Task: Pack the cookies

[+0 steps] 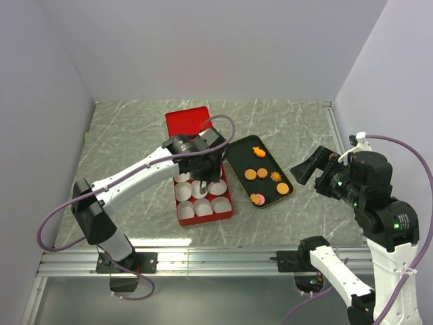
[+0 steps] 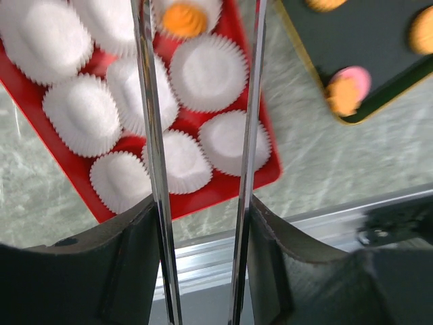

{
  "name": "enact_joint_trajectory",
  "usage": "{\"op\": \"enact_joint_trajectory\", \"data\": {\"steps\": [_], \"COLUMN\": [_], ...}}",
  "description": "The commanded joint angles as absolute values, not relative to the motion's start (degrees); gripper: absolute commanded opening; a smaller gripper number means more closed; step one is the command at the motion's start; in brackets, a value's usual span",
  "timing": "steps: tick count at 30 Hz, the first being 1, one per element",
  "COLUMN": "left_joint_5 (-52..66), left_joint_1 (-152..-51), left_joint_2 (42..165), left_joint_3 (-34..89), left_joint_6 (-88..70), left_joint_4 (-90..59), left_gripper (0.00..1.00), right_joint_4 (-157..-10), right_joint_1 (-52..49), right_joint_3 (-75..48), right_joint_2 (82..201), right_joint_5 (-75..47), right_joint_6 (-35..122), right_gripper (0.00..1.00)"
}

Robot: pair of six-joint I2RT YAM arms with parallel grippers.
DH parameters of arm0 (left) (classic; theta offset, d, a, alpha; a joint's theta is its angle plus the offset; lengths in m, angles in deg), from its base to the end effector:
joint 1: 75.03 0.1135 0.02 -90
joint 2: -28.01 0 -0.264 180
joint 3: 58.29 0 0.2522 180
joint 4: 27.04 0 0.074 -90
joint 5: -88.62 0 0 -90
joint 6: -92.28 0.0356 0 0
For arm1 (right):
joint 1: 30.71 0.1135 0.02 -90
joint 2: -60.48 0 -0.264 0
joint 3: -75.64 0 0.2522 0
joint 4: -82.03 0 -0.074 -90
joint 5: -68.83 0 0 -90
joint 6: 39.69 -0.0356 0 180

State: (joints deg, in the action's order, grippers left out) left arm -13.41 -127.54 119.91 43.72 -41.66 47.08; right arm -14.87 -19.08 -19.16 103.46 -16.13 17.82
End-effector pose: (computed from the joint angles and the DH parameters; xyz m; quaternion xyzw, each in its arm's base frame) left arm 0.2035 -0.2531 0.3238 0.0489 0.9681 -0.0988 0.2251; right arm 0.0741 0.0184 0.4349 0.1364 0.8602 0.2195 0.4396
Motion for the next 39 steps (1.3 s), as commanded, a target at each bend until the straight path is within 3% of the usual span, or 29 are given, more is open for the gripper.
{"op": "enact_joint_trajectory", "data": {"steps": [1, 11, 39], "left_joint_5": [-15.0, -11.0, -7.9], "left_joint_1": [-127.5, -133.3, -136.6], "left_joint_2": [120.7, 129.8, 138.0], "left_joint_3": [50.7, 61.3, 56.8], "left_joint_6": [-39.9, -36.0, -31.6], "left_joint_4": [49.2, 49.6, 46.8], "left_gripper": [0.52, 0.53, 0.56], "right_joint_4": [-17.6, -17.7, -17.5], "right_joint_1": [-18.7, -18.5, -18.5], "right_joint_3": [-19.3, -19.1, -19.1], "right_joint_2": [103.5, 103.2, 102.1], "right_joint_5": [-17.2, -17.6, -18.7], "right_joint_6": [18.2, 18.4, 18.8], "right_gripper": [1.0, 1.0, 1.0]}}
